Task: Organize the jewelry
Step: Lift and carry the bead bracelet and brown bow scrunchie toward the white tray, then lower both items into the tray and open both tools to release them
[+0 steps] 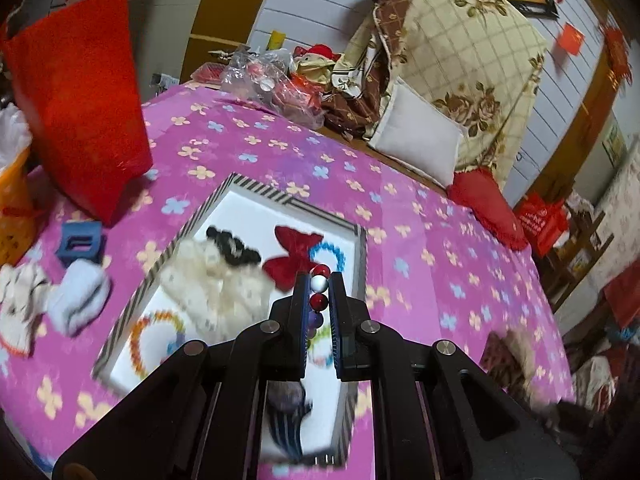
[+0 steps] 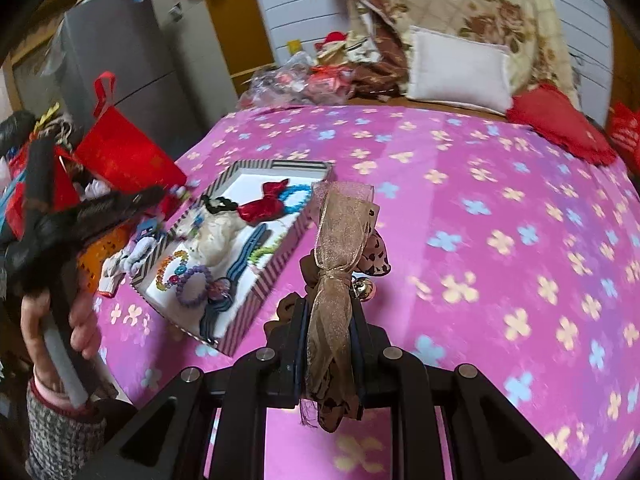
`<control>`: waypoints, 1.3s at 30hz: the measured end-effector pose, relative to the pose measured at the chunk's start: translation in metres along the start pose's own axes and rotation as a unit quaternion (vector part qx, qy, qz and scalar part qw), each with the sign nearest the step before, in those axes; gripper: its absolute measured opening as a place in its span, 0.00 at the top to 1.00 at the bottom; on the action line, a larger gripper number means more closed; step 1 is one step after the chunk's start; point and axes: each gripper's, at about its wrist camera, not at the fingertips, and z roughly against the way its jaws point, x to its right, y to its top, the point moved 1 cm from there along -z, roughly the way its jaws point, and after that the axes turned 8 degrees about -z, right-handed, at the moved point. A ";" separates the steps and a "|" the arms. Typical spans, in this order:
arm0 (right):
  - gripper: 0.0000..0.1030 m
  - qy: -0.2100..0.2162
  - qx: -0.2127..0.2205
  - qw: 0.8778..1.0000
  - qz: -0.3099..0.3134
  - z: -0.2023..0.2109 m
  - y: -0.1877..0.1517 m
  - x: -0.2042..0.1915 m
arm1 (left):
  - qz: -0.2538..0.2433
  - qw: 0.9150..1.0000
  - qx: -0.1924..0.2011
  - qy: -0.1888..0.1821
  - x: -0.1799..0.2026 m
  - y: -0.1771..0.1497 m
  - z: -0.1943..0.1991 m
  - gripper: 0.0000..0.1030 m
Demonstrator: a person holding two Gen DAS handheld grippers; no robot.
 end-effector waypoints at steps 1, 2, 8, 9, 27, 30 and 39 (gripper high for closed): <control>0.83 0.001 -0.002 1.000 0.005 -0.005 0.003 -0.004 | 0.001 1.000 0.001 0.001 -0.003 0.006 -0.007 0.92; 0.83 0.002 -0.003 1.000 0.009 -0.009 0.006 -0.008 | 0.001 1.000 0.001 0.004 -0.006 0.011 -0.014 0.92; 0.83 0.008 -0.010 0.999 0.035 -0.043 0.033 -0.041 | 0.004 1.000 -0.006 0.007 -0.027 0.031 -0.056 0.92; 0.83 0.009 -0.012 0.999 0.041 -0.052 0.038 -0.048 | 0.006 1.000 -0.007 0.006 -0.031 0.033 -0.063 0.92; 0.83 0.040 -0.108 0.992 0.053 -0.199 0.065 -0.119 | 0.064 0.996 -0.067 0.010 -0.091 0.041 -0.147 0.91; 0.83 0.035 -0.118 0.991 0.049 -0.208 0.064 -0.118 | 0.058 0.996 -0.061 0.009 -0.088 0.044 -0.143 0.71; 0.53 0.034 -0.104 0.993 0.050 -0.201 0.068 -0.109 | 0.057 0.998 -0.035 0.021 -0.085 0.052 -0.122 0.60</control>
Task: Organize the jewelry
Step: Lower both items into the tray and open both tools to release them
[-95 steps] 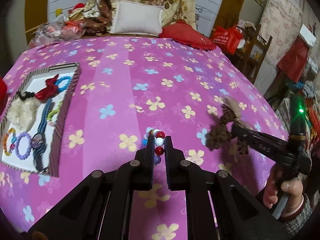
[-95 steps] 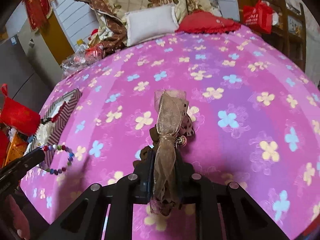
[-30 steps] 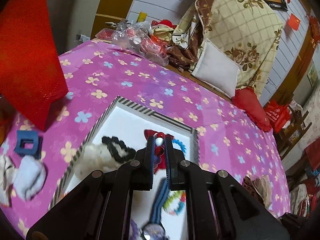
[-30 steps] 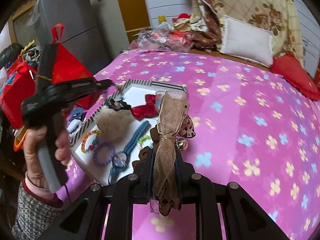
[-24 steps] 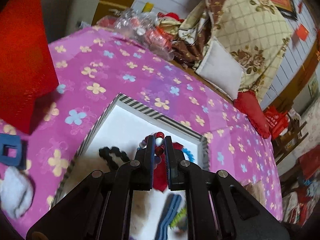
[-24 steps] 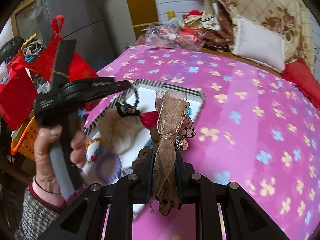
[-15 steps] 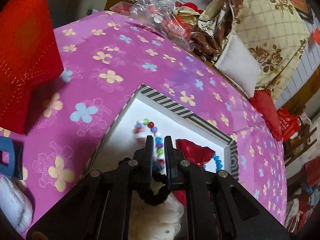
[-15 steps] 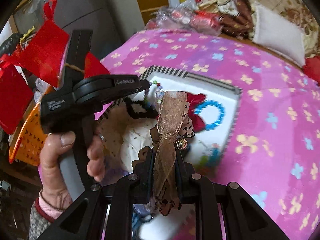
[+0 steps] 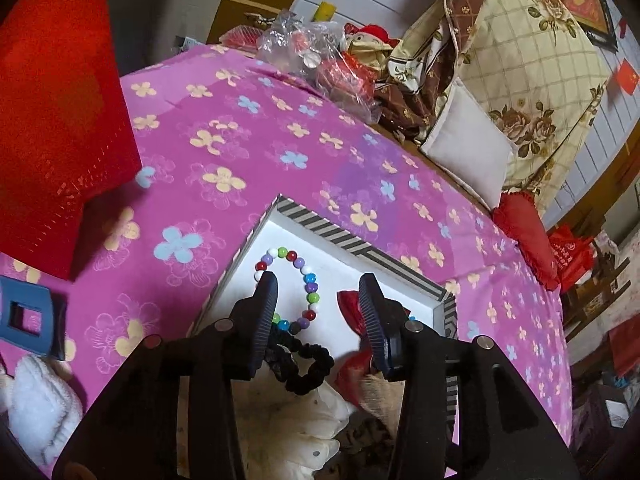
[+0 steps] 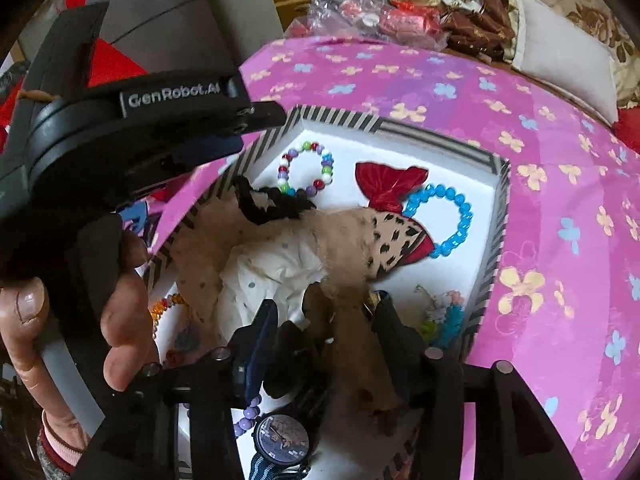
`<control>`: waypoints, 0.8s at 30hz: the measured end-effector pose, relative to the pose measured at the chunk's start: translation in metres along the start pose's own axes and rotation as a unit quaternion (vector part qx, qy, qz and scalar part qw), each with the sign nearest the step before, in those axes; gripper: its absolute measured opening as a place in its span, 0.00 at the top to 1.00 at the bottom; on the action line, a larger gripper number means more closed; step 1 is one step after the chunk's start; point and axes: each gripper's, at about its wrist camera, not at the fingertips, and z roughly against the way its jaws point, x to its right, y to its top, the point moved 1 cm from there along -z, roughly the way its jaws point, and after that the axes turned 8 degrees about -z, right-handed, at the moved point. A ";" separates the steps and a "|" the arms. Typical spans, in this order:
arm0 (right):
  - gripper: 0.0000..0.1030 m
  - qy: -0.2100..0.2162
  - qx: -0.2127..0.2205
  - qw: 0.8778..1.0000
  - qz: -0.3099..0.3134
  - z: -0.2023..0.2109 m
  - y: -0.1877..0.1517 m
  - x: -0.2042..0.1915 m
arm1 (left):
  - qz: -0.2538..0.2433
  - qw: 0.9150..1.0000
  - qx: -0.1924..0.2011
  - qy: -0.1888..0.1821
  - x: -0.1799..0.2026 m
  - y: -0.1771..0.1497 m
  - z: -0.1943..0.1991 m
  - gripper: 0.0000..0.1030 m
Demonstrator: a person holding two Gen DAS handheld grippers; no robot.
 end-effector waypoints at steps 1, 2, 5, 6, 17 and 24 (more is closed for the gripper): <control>0.53 0.002 0.003 1.000 -0.001 0.006 0.000 0.002 | -0.004 1.000 0.001 0.004 0.001 0.000 0.002 0.60; 0.53 0.003 0.011 1.000 -0.002 0.012 -0.001 0.005 | -0.009 1.000 0.004 0.013 0.004 0.001 0.005 0.60; 0.53 -0.034 0.050 0.998 -0.020 0.035 -0.004 0.026 | -0.014 1.000 0.012 0.024 0.008 0.001 0.014 0.60; 0.53 -0.059 0.057 0.996 -0.030 0.037 -0.006 0.035 | -0.014 0.999 0.015 0.025 0.009 0.002 0.017 0.59; 0.76 -0.119 0.007 0.992 -0.046 -0.005 -0.012 0.057 | -0.050 0.996 0.023 0.071 0.028 -0.005 0.024 0.59; 0.81 -0.123 0.016 0.989 -0.078 -0.007 -0.012 0.066 | -0.071 0.994 0.026 0.076 0.044 -0.012 0.020 0.59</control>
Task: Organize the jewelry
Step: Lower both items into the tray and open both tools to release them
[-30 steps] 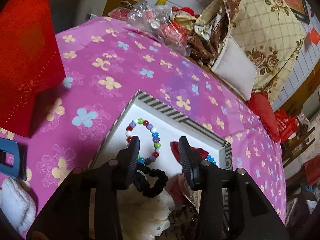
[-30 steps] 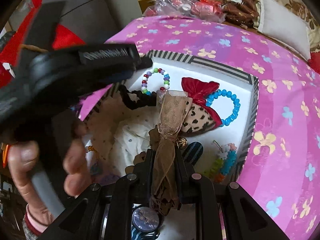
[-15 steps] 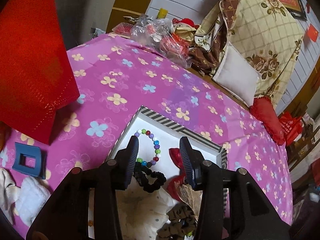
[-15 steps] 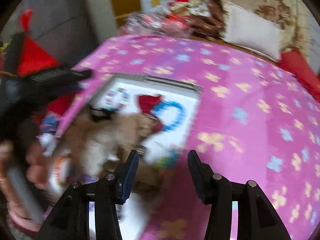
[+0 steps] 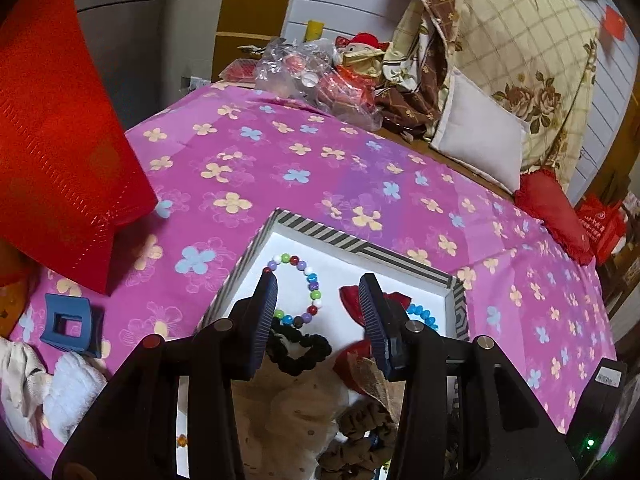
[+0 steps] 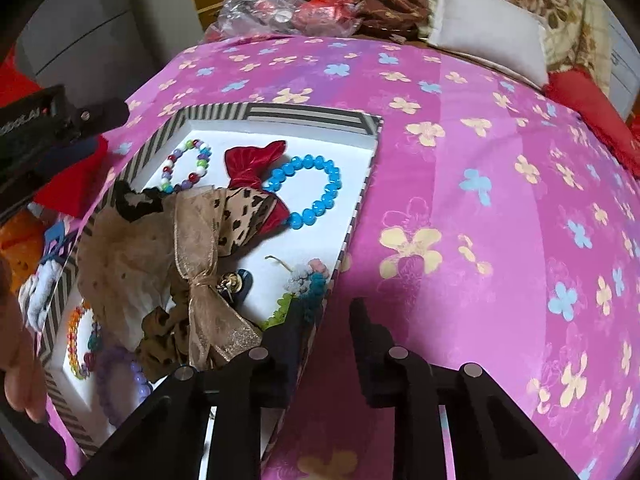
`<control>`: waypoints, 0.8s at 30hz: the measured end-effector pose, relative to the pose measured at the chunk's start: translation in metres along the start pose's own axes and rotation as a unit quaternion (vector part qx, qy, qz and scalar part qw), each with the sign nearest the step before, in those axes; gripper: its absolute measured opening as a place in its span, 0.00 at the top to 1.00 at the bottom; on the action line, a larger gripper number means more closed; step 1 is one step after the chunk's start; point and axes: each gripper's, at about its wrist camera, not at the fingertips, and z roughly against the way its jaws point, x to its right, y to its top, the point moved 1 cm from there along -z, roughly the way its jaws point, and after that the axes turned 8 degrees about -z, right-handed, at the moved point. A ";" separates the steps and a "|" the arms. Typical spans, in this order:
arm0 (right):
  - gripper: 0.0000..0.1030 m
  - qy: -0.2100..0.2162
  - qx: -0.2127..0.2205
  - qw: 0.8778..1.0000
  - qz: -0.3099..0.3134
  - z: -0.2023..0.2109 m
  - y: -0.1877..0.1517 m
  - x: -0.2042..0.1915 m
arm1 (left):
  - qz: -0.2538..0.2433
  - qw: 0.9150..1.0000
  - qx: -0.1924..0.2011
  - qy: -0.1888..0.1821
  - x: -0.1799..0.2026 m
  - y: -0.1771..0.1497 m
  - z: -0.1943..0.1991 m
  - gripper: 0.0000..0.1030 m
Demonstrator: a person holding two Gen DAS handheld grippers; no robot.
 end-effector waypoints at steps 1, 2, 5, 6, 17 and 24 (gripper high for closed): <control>0.84 -0.005 0.002 1.000 -0.008 0.001 0.000 0.003 | -0.003 1.000 0.003 0.001 0.003 0.000 0.002 0.59; 0.85 -0.011 0.003 1.000 -0.019 0.002 0.000 0.008 | -0.010 1.000 0.006 0.002 0.008 -0.001 0.003 0.59; 0.85 -0.023 0.005 0.998 -0.054 0.007 -0.001 0.029 | -0.031 0.999 0.015 0.000 0.023 -0.002 0.009 0.59; 0.85 -0.028 0.007 0.997 -0.070 0.010 -0.003 0.041 | -0.036 0.999 0.016 -0.003 0.027 -0.003 0.010 0.59; 0.85 -0.090 0.033 0.975 -0.199 0.048 -0.031 0.183 | -0.094 0.995 0.031 -0.027 0.079 -0.018 0.028 0.59; 0.85 -0.106 0.041 0.973 -0.201 0.056 -0.029 0.227 | -0.121 0.991 0.048 -0.019 0.103 -0.035 0.041 0.41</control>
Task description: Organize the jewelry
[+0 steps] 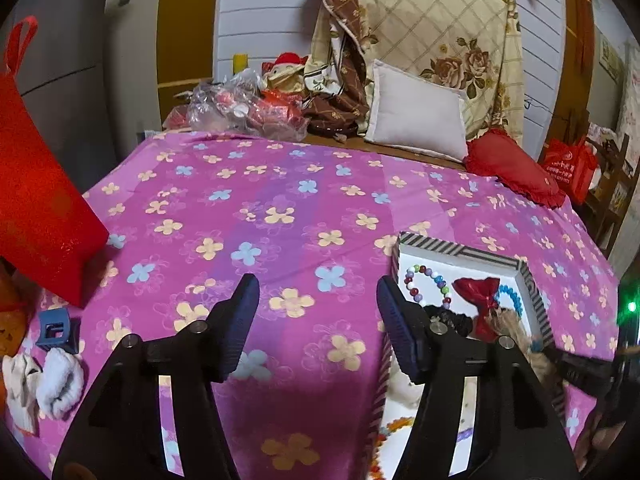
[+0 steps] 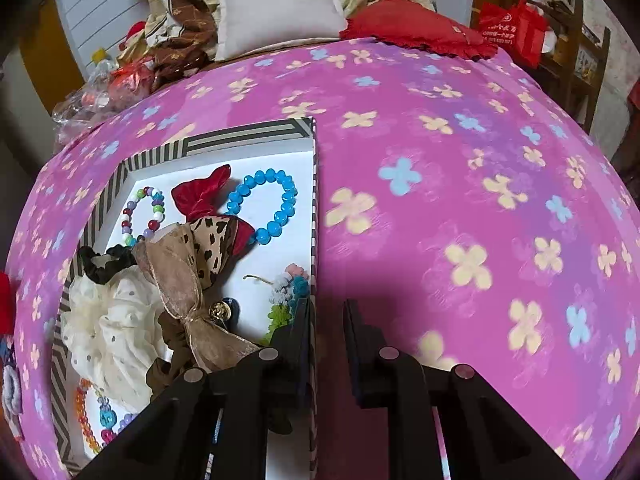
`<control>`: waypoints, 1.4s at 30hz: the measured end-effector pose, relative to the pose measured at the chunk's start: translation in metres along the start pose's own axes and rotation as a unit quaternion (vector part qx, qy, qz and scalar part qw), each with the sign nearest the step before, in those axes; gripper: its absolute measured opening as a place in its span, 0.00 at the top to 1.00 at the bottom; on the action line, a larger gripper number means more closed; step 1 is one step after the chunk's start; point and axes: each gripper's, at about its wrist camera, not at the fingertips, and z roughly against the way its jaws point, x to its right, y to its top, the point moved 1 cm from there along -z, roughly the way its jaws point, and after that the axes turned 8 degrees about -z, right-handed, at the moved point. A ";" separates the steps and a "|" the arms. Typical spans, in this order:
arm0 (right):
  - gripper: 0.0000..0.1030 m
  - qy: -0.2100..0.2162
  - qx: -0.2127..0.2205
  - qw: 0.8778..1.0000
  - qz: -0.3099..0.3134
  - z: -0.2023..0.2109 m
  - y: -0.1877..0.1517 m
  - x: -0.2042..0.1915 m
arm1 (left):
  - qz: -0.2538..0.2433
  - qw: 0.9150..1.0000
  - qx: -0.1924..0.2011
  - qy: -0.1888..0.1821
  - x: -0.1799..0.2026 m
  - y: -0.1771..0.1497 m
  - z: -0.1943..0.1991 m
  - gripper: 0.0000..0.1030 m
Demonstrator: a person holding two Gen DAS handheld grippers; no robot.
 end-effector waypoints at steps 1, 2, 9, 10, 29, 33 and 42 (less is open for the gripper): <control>0.85 -0.002 0.003 1.000 0.008 0.000 0.002 0.000 | -0.007 1.000 0.000 0.001 0.004 -0.002 0.001 0.41; 0.85 -0.005 0.005 1.000 0.016 -0.002 0.003 -0.002 | -0.014 1.000 0.000 0.002 0.008 -0.004 0.002 0.41; 0.85 -0.015 0.012 0.998 0.056 -0.011 0.009 -0.005 | -0.045 0.999 -0.001 0.002 0.026 -0.012 0.004 0.40; 0.85 -0.014 0.012 0.998 0.056 -0.012 0.009 -0.005 | -0.046 0.999 -0.001 0.004 0.027 -0.013 0.004 0.40; 0.40 0.079 0.075 0.990 0.091 0.104 -0.047 0.056 | -0.013 0.984 0.091 0.151 0.055 -0.056 0.122 0.13; 0.39 0.068 0.084 0.988 0.112 0.122 -0.075 0.077 | -0.011 0.978 0.100 0.180 0.078 -0.077 0.159 0.01; 0.39 0.091 0.076 0.989 0.091 0.148 -0.116 0.119 | -0.024 0.984 0.086 0.154 0.127 -0.095 0.212 0.01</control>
